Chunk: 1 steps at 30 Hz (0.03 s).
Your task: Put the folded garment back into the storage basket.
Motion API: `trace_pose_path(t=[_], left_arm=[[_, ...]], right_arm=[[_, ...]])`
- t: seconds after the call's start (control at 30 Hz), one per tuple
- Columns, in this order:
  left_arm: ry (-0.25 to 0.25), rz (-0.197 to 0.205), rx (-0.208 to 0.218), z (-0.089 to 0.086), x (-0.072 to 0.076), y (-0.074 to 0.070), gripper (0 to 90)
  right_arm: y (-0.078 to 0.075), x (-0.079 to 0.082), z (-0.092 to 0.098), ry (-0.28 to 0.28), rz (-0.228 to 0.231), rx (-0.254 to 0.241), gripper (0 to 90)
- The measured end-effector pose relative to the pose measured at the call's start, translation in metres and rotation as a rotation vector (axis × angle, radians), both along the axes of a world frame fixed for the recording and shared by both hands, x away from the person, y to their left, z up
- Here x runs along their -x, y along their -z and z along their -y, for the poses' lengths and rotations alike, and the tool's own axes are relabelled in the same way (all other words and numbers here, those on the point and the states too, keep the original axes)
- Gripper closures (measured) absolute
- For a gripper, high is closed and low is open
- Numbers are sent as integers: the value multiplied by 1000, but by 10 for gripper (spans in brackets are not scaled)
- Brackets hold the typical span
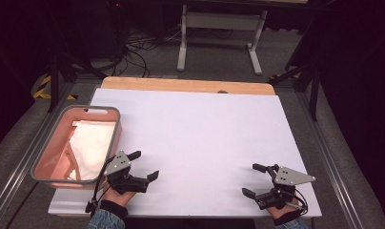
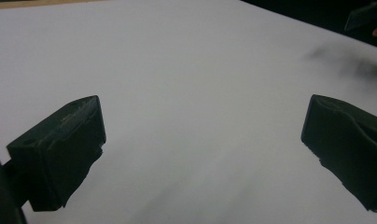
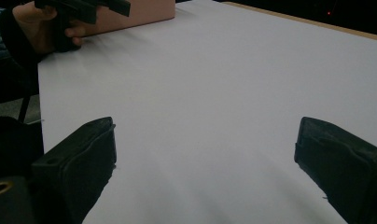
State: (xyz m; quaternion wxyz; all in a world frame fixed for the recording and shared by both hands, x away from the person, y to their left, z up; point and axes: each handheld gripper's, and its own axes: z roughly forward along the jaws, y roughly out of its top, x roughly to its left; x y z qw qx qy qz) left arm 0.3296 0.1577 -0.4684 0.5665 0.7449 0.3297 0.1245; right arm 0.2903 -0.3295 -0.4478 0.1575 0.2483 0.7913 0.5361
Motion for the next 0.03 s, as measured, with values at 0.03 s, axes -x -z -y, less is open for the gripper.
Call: trace_pose_path(t=[0.03], left_arm=[[0, 0, 0, 0, 0, 0, 13]], right_arm=[[0, 0, 0, 0, 0, 0, 60]])
